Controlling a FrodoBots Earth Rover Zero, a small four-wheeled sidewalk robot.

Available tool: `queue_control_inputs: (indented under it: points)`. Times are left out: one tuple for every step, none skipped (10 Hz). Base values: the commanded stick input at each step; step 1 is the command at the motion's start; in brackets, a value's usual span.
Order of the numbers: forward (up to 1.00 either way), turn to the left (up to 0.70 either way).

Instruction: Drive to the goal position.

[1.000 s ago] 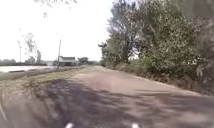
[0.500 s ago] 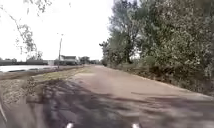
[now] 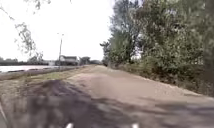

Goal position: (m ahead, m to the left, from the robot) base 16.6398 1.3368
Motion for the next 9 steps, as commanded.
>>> queue_control_inputs:
  points:
    - [0.7,0.0]
    - [0.7,0.0]
    - [0.7,0.0]
    - [0.7,0.0]
    - [0.7,0.0]
    - [0.7,0.0]
    - [0.7,0.0]
    - [0.7,0.0]
    - [0.7,0.0]
